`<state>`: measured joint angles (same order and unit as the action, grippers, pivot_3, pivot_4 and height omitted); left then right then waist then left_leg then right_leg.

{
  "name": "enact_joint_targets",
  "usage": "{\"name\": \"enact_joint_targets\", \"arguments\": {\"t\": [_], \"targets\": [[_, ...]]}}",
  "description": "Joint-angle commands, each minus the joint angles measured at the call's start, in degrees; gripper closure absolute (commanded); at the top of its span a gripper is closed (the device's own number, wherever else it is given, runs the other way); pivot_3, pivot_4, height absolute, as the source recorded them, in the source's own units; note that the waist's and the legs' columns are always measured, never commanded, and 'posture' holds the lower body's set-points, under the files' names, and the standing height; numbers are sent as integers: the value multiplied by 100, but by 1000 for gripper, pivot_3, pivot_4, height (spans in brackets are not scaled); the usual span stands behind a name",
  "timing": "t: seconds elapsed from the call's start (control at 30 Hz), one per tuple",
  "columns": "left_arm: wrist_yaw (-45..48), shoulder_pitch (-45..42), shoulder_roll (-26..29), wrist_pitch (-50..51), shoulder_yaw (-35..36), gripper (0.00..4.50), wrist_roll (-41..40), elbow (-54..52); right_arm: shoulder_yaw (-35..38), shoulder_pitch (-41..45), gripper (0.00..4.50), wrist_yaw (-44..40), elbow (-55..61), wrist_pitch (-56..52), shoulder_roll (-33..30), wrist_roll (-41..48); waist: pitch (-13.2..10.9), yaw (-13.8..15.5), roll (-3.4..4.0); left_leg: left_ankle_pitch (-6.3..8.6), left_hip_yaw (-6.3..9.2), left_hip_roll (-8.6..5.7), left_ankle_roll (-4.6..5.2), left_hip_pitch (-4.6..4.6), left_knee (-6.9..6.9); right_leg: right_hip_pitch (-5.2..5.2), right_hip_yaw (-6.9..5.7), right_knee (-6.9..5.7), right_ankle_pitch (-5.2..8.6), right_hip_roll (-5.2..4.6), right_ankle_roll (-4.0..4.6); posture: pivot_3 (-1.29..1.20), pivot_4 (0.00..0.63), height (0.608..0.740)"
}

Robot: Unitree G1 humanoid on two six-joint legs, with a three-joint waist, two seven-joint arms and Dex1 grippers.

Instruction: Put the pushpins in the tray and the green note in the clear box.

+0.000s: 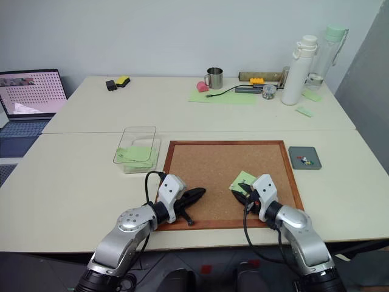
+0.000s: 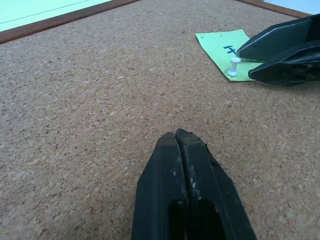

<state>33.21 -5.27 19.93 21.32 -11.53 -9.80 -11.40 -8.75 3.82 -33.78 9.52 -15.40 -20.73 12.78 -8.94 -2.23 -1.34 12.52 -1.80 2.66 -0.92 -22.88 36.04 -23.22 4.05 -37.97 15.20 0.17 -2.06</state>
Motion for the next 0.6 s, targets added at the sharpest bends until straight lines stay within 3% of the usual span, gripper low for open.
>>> {"name": "enact_joint_targets", "arguments": {"t": [0.03, 0.13, 0.2, 0.37, 0.6], "targets": [[-17, 123, 82, 196, 7, 4500, 49, 78, 21, 27, 3478, -77, -76, 76, 70, 47, 4, -1, -6, 0, 0, 0, 0, 1, 0, 0, 0, -1, 0, 0, 0, 0, 150, 740], [-19, 127, 95, 215, 23, 4500, 46, 62, 22, -1, 4218, -120, -65, 92, 86, 50, 9, -4, -15, 0, 1, 1, 0, 1, 0, 0, 1, 0, 0, 0, 0, 0, 150, 740], [-21, 127, 99, 224, 28, 4500, 47, 58, 23, -36, 4476, -137, -37, 101, 89, 44, 10, -5, -16, 0, 1, 2, 0, 1, 0, 0, 1, 0, 0, 0, 0, 0, 150, 740], [-24, 114, 96, 247, 38, 4500, 35, 44, 100, -123, 4476, -120, 114, 160, 105, 86, 10, -4, -16, 0, 1, 2, 0, 0, -1, 0, -2, 0, 1, 1, 2, 0, 150, 740], [-26, 111, 97, 277, 32, 4500, 19, 34, 613, -46, 4476, 88, 876, -265, 351, 817, 4, -1, -14, 0, 5, 2, 0, -3, -2, -2, -1, -1, 1, 1, 1, 0, 150, 740]]}}
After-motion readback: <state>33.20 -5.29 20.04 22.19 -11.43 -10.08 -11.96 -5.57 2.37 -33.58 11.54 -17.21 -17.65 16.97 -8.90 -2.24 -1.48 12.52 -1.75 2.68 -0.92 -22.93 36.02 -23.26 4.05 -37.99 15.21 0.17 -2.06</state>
